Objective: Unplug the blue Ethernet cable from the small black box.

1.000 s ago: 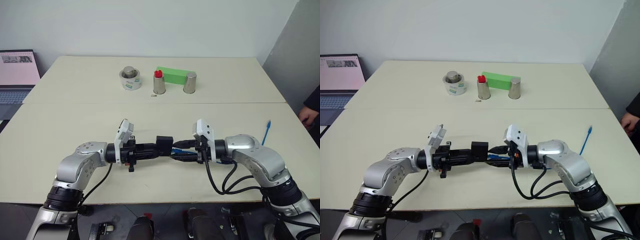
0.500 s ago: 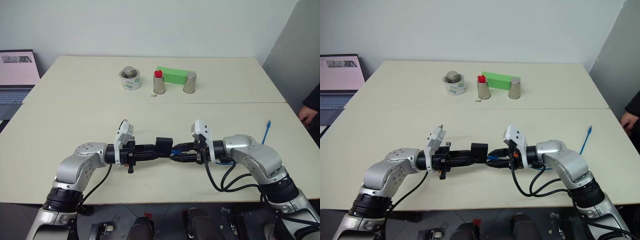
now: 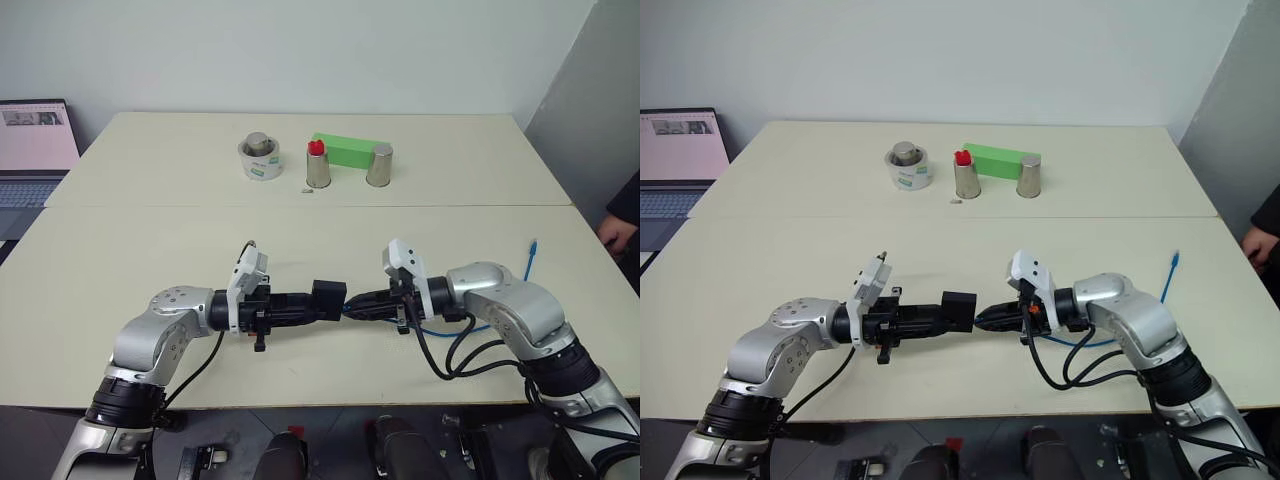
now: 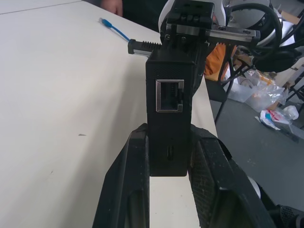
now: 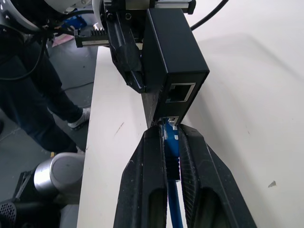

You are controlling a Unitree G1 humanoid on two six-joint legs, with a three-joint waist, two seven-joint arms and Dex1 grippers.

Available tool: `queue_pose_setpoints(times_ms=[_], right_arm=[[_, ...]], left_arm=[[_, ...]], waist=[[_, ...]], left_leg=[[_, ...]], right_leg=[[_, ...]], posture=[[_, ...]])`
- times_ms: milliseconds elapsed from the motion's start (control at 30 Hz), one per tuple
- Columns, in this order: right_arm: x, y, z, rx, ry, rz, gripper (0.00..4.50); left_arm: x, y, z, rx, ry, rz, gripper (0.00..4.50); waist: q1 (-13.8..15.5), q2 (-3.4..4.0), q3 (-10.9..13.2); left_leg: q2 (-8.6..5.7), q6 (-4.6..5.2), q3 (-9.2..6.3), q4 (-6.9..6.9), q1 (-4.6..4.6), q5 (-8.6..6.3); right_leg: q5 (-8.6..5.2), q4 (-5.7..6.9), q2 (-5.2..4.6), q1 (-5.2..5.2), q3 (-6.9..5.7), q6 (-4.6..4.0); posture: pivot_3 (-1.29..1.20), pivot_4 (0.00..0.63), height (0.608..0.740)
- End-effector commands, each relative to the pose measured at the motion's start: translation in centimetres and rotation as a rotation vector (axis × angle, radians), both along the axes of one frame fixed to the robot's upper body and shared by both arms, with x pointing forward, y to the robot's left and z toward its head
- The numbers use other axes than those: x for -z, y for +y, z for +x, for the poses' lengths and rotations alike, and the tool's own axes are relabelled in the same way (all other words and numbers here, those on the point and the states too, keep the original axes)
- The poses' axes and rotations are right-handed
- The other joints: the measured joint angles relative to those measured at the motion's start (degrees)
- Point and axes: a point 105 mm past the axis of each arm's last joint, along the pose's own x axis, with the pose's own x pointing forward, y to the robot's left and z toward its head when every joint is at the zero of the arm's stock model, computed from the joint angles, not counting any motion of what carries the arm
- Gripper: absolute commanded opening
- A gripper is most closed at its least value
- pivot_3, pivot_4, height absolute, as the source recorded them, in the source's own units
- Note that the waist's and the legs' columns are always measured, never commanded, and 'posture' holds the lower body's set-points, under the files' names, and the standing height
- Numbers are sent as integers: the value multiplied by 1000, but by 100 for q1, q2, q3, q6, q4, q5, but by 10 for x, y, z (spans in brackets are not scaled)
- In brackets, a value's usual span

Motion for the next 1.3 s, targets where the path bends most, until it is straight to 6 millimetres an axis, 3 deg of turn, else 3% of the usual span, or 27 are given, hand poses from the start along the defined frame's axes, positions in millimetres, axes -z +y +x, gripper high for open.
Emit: queue_pose_setpoints(times_ms=[33,367,433,567,667,700,733,867,1000,1067,1167,1233,1300], right_arm=[[-4,-6,3,-30,-48,-39,89],[10,-44,34,133,-103,-126,69],[3,-45,64,281,-194,-89,69],[-19,-57,145,726,-489,-56,69],[-22,-61,167,850,-548,-50,69],[-22,-59,169,848,-556,-51,778],[-21,-58,170,836,-563,-52,969],[-25,-55,163,764,-579,-33,1969],[-37,-56,146,667,-592,7,2963],[-42,-44,119,509,-535,68,3384],[-44,-21,50,167,-391,131,4113],[-46,-13,30,116,-354,143,4113],[-45,-8,25,117,-363,128,4113]], left_arm=[[0,2,-4,24,-50,41,772],[-4,41,9,-163,-99,98,772],[-3,46,9,-197,-95,104,772],[3,43,10,-231,-86,123,772],[7,37,10,-234,-73,147,772],[8,36,10,-235,-71,148,772],[8,35,10,-241,-71,152,772],[11,41,20,-336,-84,179,772],[6,57,49,-554,-165,162,772],[0,69,68,-701,-234,159,772],[-7,89,92,-904,-347,176,772],[-10,98,102,-999,-416,175,772],[-8,99,108,-1043,-453,161,772]], waist=[[0,0,0],[-7,0,0],[-22,0,0],[-75,1,1],[-65,1,2],[-46,1,2],[-38,1,2],[-11,1,2],[4,3,2],[35,2,2],[81,3,2],[77,3,2],[49,3,2]], left_leg=[[0,0,0,0,0,0],[1,1,2,-2,-3,0],[2,1,4,-2,-10,0],[2,0,15,1,-10,0],[1,-1,15,0,-14,1],[0,-1,13,-2,-16,1],[0,-1,12,-3,-19,1],[-3,1,9,-3,-35,0],[-5,0,3,-1,-59,0],[-7,1,-4,1,-60,0],[-4,0,-26,4,-61,0],[-3,0,-37,3,-61,0],[-3,0,-31,6,-57,0]], right_leg=[[0,-1,0,0,0,0],[0,-2,0,-6,1,0],[0,0,0,-15,3,0],[4,12,1,-23,11,4],[13,13,1,-27,13,-1],[14,9,1,-26,12,-3],[20,6,0,-27,12,-15],[25,0,-5,-33,10,-24],[26,-1,-13,-52,2,-24],[26,2,-14,-54,-2,-24],[26,4,-12,-49,-23,-23],[26,3,-12,-45,-32,-23],[26,4,-13,-44,-26,-23]], posture=[[0,150,740],[0,150,740],[0,150,740],[0,150,740],[0,150,740],[0,150,740],[0,150,740],[0,150,740],[0,150,740],[0,150,740],[0,150,740],[0,150,740],[0,150,740]])
